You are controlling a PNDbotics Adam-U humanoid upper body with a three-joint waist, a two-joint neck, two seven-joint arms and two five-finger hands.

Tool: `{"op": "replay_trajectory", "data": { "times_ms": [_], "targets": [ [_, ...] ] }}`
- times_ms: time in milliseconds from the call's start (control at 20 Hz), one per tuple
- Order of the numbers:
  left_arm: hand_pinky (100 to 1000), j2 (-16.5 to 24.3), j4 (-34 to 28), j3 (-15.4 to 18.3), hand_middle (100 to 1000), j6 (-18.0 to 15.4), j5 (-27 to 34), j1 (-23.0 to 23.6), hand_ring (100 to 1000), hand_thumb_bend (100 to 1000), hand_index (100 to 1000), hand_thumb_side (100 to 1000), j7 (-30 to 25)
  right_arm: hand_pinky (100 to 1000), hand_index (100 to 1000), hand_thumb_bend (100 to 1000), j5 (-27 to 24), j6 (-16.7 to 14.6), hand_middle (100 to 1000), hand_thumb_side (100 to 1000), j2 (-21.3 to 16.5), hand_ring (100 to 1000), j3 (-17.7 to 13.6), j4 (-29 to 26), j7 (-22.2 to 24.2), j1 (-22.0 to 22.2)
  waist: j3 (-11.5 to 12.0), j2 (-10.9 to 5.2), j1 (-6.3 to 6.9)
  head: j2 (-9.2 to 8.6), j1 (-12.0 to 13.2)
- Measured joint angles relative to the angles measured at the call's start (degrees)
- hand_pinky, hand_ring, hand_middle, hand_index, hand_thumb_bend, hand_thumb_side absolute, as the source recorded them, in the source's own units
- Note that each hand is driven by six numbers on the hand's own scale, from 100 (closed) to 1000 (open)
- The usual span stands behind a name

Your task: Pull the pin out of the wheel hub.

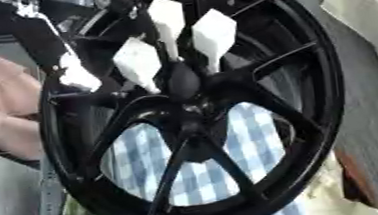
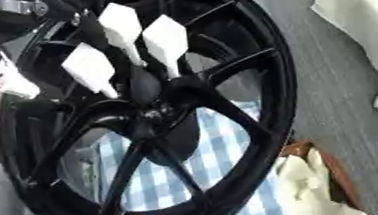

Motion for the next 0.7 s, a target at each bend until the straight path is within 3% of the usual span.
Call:
{"op": "replay_trajectory", "data": {
  "times_ms": [700],
  "targets": [
    [886, -0.89, 1.02, 1.16, 756, -0.08, -2.02, 0.39, 817, 362, 878, 404, 0.02, 793, 716, 100, -0.01, 0.63, 627, 409, 1.13, 691, 0.34, 0.00, 0.19, -0.54, -0.73, 0.74, 0.12, -0.52, 0.57]
  ]
}}
